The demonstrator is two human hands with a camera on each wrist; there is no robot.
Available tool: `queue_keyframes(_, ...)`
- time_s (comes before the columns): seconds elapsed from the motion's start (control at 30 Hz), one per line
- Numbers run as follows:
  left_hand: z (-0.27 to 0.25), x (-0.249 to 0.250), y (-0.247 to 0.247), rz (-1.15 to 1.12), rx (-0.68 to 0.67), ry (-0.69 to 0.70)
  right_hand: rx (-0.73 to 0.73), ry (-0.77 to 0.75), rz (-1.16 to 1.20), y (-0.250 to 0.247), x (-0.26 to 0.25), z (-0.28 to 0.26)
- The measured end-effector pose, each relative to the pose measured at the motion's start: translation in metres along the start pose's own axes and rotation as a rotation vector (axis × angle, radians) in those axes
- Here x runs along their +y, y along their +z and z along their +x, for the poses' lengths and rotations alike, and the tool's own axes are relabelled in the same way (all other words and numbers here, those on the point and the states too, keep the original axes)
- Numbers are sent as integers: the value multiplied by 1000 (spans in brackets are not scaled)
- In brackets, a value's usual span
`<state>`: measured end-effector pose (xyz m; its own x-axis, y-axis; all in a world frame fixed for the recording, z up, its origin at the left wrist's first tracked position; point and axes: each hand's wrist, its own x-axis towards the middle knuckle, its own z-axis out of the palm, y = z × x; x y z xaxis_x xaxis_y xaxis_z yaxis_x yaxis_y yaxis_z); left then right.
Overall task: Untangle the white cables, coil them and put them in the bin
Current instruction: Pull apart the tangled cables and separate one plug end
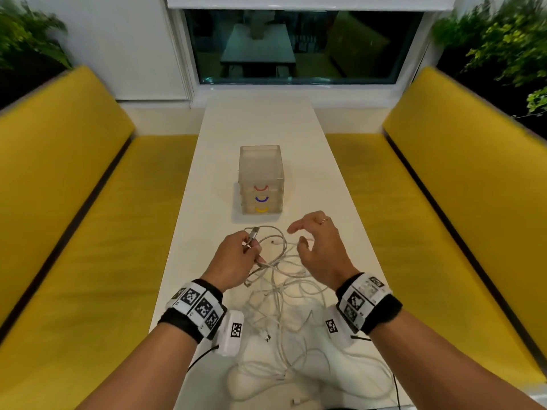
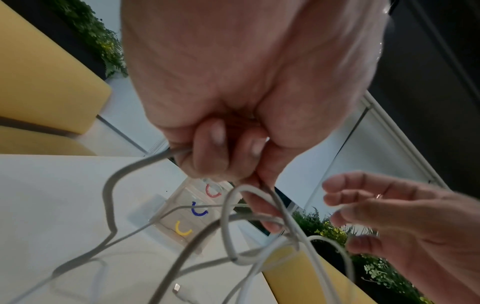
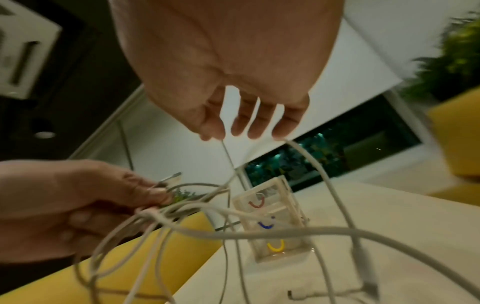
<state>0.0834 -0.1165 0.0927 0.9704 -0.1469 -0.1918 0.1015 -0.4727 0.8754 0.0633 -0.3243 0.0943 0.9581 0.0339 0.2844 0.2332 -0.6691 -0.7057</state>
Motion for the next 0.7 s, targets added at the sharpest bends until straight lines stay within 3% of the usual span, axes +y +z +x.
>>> queue_keyframes(0.07, -1, 6, -2, 3, 2, 23, -119, -141, -84, 4, -11, -5)
queue_keyframes(0.17, -1, 10, -2, 4, -11, 63, -338, -169, -186, 15, -17, -6)
queue_keyframes(0.33, -8, 10, -8, -56, 0, 93, -383, -124, -186, 11, -6, 0)
queue_keyframes(0.4, -9, 13, -8, -64, -29, 112, -426, -74, -82, 14, -5, -1)
queue_keyframes(0.5, -7, 14, -8, -88, -15, 131, -363, 34, 123, 18, 0, 0)
queue_keyframes(0.7, 2, -1, -21, -60, 239, 135, -118, 142, 350, -15, 18, 6)
